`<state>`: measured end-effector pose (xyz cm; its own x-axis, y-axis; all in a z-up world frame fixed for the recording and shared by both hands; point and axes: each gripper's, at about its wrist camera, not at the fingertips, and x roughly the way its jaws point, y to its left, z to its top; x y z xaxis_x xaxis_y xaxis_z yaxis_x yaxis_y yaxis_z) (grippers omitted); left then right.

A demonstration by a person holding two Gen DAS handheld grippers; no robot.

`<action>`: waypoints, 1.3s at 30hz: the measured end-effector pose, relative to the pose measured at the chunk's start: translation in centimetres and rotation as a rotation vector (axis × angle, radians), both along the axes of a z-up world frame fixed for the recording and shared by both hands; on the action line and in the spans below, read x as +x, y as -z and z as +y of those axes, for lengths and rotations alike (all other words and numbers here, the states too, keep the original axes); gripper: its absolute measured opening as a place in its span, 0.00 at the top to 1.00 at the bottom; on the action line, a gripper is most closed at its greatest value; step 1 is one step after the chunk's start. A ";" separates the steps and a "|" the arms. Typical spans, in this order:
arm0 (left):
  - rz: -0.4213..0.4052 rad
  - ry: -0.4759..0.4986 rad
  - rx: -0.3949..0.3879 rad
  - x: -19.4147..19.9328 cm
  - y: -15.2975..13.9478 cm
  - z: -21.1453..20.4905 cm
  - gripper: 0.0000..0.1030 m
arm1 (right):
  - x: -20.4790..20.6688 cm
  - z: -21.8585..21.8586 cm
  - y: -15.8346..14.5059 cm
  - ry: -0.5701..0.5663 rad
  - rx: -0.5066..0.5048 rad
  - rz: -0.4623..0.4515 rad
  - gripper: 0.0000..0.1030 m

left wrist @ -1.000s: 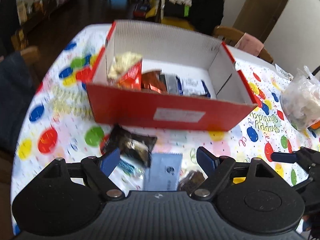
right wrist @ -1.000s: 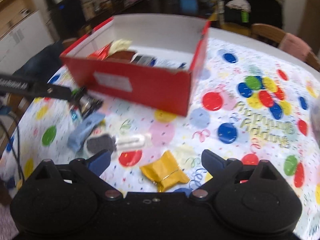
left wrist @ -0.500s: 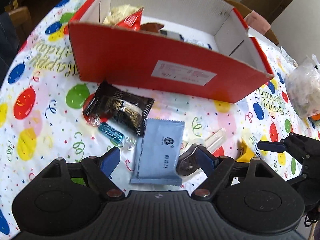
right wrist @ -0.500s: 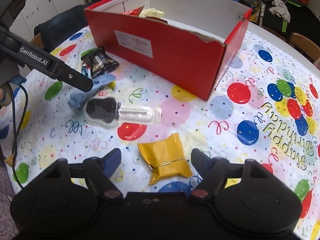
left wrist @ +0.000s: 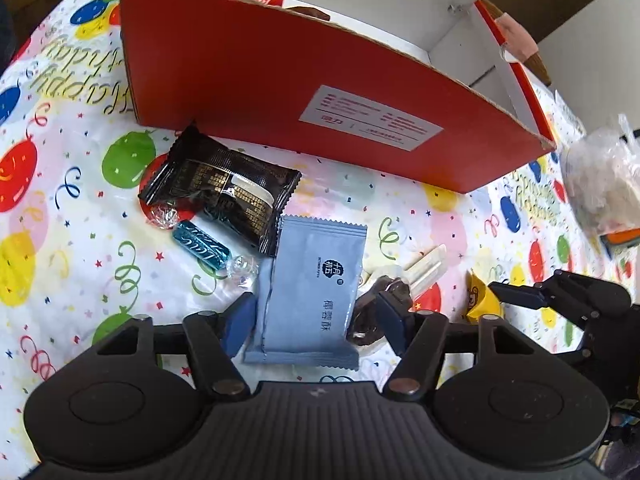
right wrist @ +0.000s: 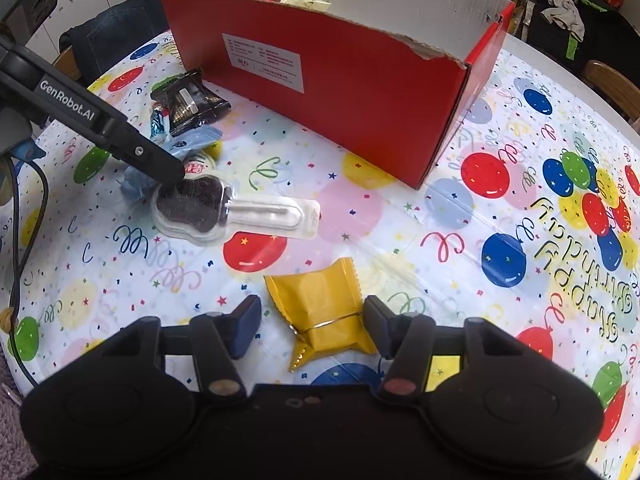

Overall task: Organize snacks
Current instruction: 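Grasp the blue packet with the left tool while the right tool grasps the yellow sweet, then carry both snacks into the red box and open both tools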

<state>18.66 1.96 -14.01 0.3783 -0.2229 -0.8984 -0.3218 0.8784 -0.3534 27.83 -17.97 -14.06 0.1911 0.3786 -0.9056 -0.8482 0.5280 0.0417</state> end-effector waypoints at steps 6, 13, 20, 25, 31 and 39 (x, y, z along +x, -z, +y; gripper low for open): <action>-0.017 0.005 0.004 0.1 -0.1 -0.4 0.54 | -0.1 -0.1 -0.1 0.022 0.000 -0.018 0.63; -0.027 0.002 0.008 0.0 -0.2 -0.6 0.56 | -0.2 -0.4 -0.3 0.057 0.021 -0.003 0.65; -0.050 0.001 0.010 -0.6 -1.2 -0.6 0.56 | -0.3 -0.9 -1.2 0.108 0.065 0.020 0.66; -0.080 0.015 0.041 -1.0 -2.5 -1.3 0.56 | -0.3 -1.2 -2.4 0.134 0.103 0.026 0.66; -0.128 0.016 0.053 -1.5 -4.7 -1.8 0.56 | -0.3 -1.6 -4.5 0.165 0.164 0.026 0.66; -0.196 0.014 0.102 -1.0 -7.9 -2.3 0.56 | 0.9 -1.6 -8.1 0.190 0.266 0.006 0.66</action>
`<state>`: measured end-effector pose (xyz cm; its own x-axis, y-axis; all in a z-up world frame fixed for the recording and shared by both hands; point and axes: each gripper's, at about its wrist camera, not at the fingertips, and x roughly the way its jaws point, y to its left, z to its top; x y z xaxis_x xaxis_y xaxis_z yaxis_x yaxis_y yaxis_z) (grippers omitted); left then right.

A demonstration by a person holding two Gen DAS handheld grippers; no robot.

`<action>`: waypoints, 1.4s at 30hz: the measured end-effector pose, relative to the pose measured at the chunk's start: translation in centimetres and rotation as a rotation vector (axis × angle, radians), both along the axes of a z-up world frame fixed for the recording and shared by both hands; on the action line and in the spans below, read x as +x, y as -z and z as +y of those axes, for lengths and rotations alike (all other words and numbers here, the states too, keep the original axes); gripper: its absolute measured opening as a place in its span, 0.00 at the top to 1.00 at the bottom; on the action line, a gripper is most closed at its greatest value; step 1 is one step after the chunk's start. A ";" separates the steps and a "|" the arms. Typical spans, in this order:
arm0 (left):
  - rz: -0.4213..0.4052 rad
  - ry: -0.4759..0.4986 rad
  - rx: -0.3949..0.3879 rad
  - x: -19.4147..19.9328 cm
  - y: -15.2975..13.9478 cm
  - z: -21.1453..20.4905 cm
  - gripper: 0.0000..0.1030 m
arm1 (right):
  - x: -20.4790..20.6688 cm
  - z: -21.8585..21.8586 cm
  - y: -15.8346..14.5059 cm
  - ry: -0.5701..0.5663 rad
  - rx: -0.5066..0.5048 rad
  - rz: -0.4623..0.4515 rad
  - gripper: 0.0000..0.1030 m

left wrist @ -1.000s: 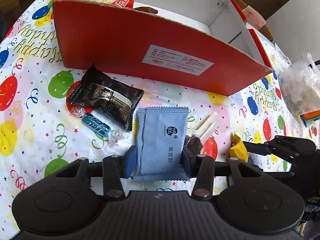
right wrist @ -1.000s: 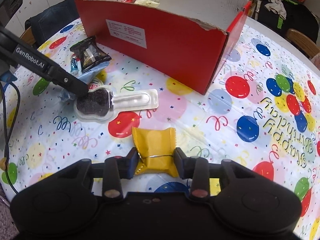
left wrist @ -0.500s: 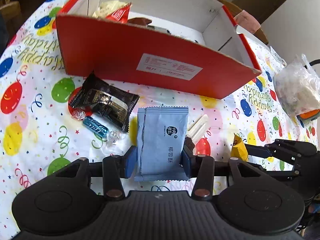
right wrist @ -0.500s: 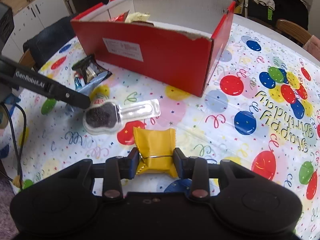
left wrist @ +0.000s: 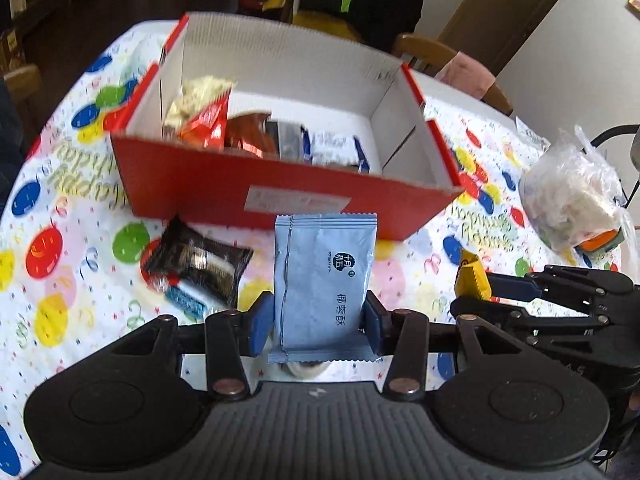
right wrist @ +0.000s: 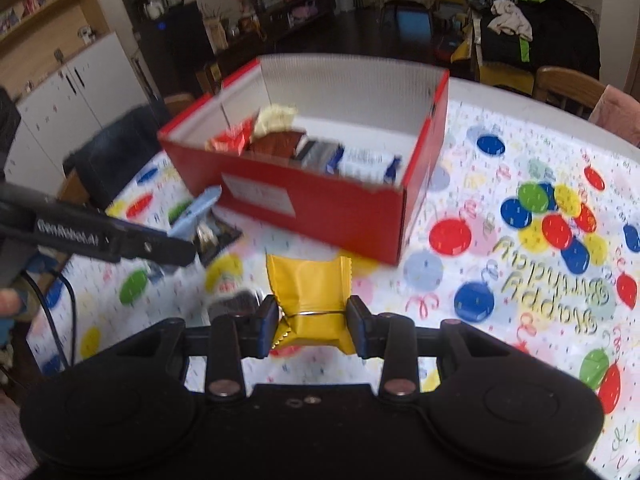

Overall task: Organize snacks
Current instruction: 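Carry both snacks into the red box and open both tools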

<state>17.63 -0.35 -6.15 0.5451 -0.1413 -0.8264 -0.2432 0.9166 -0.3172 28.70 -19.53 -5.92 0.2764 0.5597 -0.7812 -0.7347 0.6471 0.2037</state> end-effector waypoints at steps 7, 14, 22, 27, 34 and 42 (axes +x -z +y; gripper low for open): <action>-0.045 -0.023 0.048 1.3 -2.5 0.4 0.56 | 2.0 0.4 -2.2 0.042 0.057 -0.018 0.66; -0.058 -0.041 0.111 3.2 -4.5 1.0 0.55 | 3.9 1.3 -3.9 0.077 0.084 -0.048 0.66; -0.028 -0.031 0.166 7.2 -5.5 2.9 0.55 | 7.0 3.4 -4.7 0.131 0.084 -0.035 0.65; 0.001 -0.031 0.186 10.4 -5.6 4.7 0.55 | 8.9 5.7 -4.4 0.160 0.068 0.002 0.65; 0.045 -0.061 0.160 14.2 -4.5 7.1 0.55 | 11.6 9.5 -2.9 0.165 -0.013 0.012 0.65; 0.106 -0.030 0.163 16.6 -2.2 7.9 0.55 | 13.9 11.8 -0.4 0.168 -0.107 0.056 0.65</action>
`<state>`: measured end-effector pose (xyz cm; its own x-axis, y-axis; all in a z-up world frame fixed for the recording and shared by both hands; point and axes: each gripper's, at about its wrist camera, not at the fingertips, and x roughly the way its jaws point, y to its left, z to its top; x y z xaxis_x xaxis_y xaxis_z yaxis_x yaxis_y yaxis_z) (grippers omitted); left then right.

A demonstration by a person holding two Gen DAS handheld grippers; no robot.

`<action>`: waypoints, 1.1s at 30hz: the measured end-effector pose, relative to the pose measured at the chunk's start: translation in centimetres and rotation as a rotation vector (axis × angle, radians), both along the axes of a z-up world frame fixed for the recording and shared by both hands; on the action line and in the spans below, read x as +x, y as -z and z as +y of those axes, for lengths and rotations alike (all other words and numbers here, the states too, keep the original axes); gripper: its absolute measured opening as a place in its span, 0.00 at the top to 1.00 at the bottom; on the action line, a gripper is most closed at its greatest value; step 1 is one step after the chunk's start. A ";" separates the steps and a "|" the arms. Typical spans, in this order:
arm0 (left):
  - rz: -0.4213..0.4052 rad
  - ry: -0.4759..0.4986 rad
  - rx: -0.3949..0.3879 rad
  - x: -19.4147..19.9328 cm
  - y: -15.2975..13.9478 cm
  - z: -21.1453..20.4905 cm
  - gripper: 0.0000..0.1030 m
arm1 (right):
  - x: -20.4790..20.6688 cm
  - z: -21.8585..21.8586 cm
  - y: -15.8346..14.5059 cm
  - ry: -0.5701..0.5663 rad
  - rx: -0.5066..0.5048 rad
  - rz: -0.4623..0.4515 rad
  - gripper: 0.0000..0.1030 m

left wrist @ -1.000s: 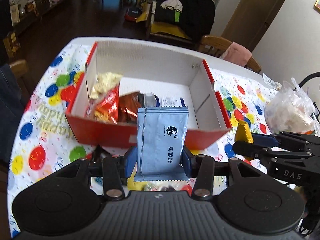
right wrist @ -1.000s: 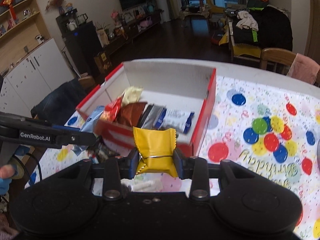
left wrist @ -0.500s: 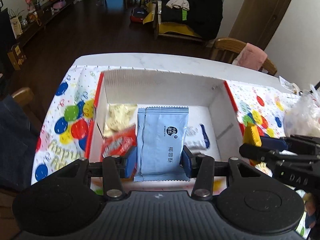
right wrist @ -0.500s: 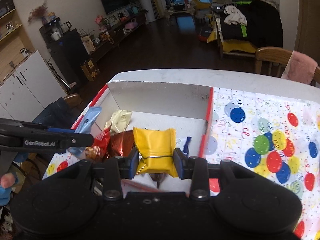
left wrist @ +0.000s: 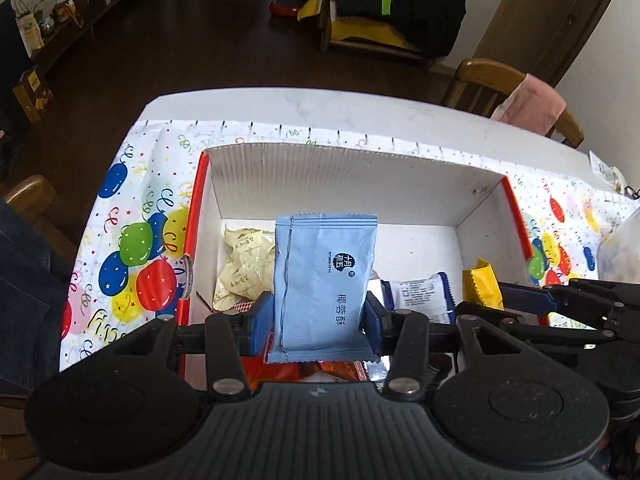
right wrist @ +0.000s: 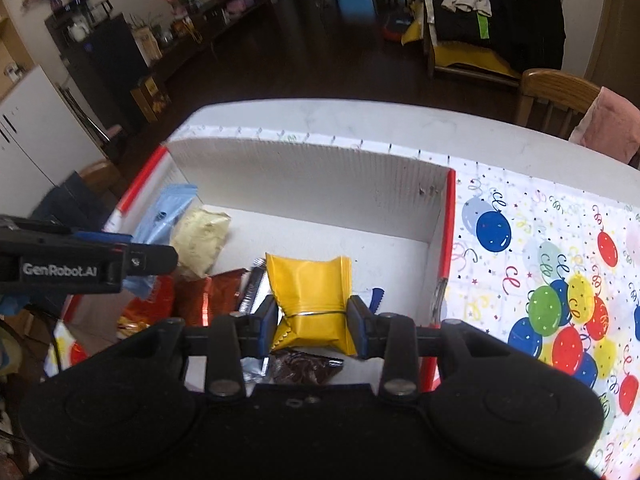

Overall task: Organize snacks
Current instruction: 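Carry both snacks into the red box and open both tools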

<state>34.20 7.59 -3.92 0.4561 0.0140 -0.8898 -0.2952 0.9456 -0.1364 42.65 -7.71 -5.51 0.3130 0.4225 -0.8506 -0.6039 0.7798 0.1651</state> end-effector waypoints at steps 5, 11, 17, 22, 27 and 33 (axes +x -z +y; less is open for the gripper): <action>0.033 0.027 0.017 1.3 1.4 0.1 0.55 | 0.6 1.7 1.9 -0.029 -0.071 0.020 0.65; 0.060 0.062 0.028 2.4 2.7 0.0 0.55 | 0.5 3.0 3.3 -0.069 -0.114 0.041 0.65; 0.075 0.084 0.029 3.2 3.2 0.0 0.55 | 1.0 3.5 4.2 -0.083 -0.129 0.063 0.65; 0.082 0.085 0.028 3.4 3.5 0.2 0.55 | 1.2 3.5 4.4 -0.086 -0.123 0.074 0.63; 0.076 0.072 0.018 3.2 3.3 0.4 0.55 | 1.3 2.8 4.1 -0.070 -0.098 0.086 0.60; 0.042 0.057 0.010 2.3 2.6 0.5 0.46 | 1.1 1.6 2.7 -0.054 -0.033 0.079 0.53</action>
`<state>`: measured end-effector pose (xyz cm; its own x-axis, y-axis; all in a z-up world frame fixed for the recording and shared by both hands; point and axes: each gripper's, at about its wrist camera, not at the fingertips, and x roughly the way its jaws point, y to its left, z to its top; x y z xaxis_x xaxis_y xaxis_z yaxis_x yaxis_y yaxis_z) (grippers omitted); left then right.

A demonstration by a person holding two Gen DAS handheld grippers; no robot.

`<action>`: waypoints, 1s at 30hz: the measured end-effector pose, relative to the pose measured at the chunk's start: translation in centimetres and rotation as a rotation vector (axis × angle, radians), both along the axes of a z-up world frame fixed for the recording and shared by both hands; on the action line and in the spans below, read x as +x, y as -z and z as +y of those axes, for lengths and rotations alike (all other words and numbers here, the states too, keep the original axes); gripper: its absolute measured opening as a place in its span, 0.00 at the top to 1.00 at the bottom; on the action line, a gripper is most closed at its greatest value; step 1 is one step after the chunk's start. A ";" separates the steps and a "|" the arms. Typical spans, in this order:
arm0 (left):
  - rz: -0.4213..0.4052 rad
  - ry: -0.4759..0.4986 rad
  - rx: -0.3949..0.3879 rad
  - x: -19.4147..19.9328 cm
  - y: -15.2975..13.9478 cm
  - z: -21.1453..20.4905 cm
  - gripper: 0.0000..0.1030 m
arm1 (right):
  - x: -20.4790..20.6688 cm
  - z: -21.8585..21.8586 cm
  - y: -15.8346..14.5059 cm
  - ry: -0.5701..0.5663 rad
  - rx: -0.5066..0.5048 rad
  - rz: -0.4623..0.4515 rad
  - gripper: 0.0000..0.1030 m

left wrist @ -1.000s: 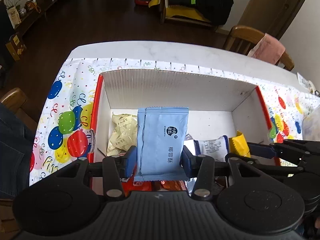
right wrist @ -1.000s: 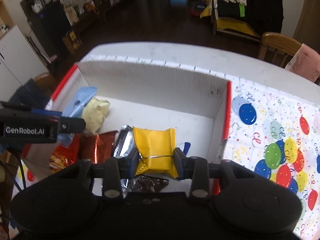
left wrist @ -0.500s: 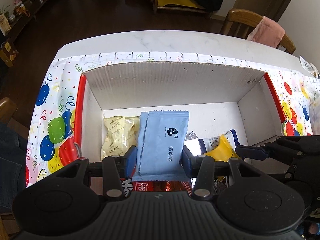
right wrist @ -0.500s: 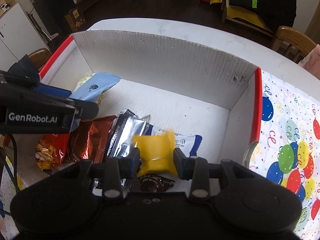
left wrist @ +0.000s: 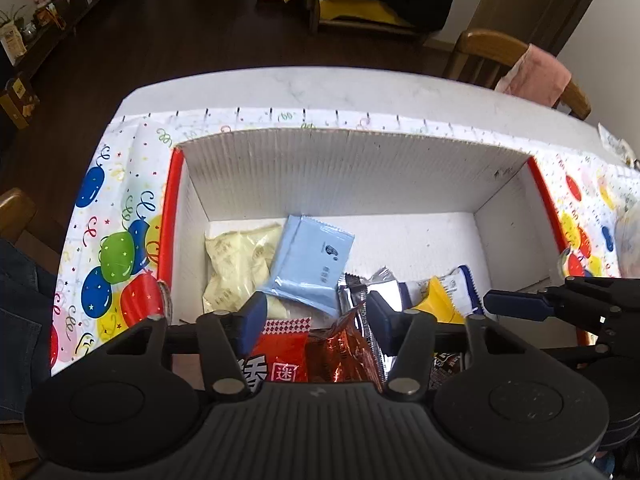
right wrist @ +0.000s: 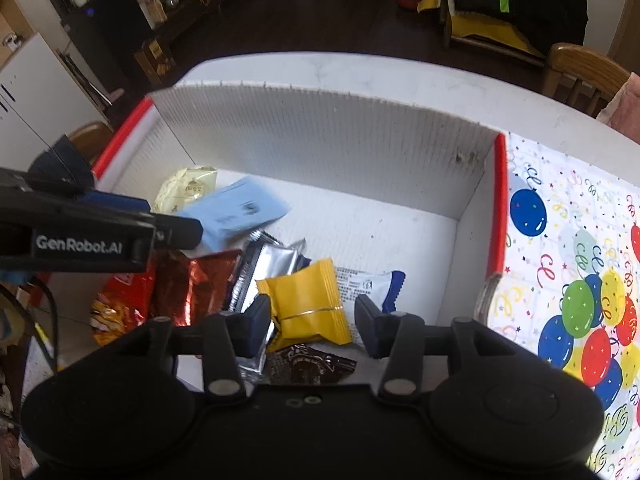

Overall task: Organize snacks
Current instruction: 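Carry both snacks into the red box and open both tools, then withdraw both tools from the box back toward the table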

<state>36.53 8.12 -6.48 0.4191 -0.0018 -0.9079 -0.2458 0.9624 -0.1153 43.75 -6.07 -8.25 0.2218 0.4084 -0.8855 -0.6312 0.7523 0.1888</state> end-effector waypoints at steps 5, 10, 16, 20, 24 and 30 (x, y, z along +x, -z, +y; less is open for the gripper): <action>-0.044 -0.016 0.001 -1.0 -1.1 0.0 0.45 | -0.5 -1.0 -1.9 0.016 0.067 -0.020 0.41; -0.098 -0.030 -0.004 -2.3 -2.5 -0.2 0.40 | -1.1 -2.0 -3.8 0.026 0.120 -0.037 0.38; -0.146 -0.035 0.012 -4.1 -4.2 -1.1 0.40 | -2.2 -2.9 -5.3 0.021 0.157 -0.064 0.30; -0.176 -0.037 0.026 -5.5 -5.2 -1.9 0.35 | -3.0 -3.6 -5.7 0.020 0.173 -0.076 0.24; -0.203 -0.034 0.036 -7.0 -6.0 -2.8 0.34 | -4.1 -4.4 -6.4 0.013 0.193 -0.085 0.21; -0.254 -0.032 0.082 -9.9 -7.3 -4.5 0.28 | -6.1 -5.5 -7.3 -0.006 0.204 -0.108 0.18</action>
<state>26.65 3.67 0.79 0.6320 0.0841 -0.7704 -0.2492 0.9633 -0.0993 37.62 -11.61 -0.91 0.3079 0.5785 -0.7554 -0.6606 0.7013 0.2678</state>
